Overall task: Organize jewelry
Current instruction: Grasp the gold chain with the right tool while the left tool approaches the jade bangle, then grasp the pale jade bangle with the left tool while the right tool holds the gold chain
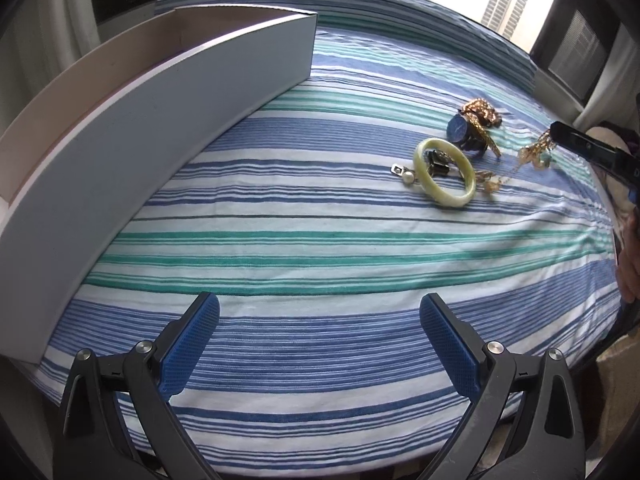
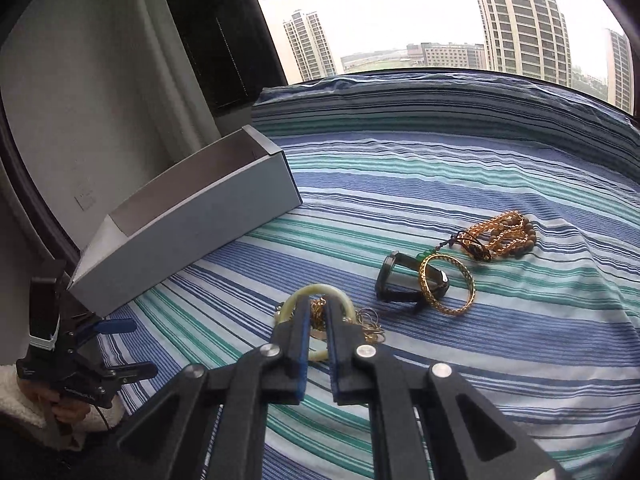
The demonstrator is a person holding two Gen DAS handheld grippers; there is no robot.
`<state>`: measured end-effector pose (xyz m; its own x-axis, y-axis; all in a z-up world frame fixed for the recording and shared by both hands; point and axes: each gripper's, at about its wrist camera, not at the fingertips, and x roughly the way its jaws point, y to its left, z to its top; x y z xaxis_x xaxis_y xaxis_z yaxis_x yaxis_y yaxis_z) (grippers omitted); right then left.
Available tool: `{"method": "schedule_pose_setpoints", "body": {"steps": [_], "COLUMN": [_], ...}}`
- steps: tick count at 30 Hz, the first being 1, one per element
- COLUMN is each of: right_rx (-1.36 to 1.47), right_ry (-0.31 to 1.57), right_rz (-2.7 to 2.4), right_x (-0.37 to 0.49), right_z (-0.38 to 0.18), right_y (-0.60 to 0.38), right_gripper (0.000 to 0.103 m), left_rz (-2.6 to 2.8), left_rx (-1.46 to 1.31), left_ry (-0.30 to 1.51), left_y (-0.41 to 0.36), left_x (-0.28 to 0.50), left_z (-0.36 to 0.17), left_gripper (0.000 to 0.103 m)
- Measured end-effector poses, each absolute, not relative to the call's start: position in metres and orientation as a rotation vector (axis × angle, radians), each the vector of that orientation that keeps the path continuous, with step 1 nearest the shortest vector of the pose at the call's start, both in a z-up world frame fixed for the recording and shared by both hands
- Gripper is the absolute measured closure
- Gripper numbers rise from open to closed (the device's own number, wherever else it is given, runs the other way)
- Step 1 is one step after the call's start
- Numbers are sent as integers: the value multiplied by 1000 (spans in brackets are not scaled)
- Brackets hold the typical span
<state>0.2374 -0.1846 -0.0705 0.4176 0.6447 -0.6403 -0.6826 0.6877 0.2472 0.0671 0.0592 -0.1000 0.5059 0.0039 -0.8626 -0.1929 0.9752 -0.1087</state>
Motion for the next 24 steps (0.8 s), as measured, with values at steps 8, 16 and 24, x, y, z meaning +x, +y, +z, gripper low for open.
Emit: {"method": "schedule_pose_setpoints", "body": {"steps": [8,16,24], "right_rx": [64,69,172], "right_ry": [768,817,852], "right_rz": [845,764,708], "right_x": [213,201,185], "right_z": [-49,-71,-100], "right_y": [-219,-242,-261], "right_gripper": [95,95,95], "left_rz": [106,4,-174], "left_rx": [-172,-65,-57], "left_ry": [1039,1010,1021], "left_y": [48,30,9], "left_x": [69,102,179], "left_z": [-101,-94,-91], "left_gripper": [3,3,3]}}
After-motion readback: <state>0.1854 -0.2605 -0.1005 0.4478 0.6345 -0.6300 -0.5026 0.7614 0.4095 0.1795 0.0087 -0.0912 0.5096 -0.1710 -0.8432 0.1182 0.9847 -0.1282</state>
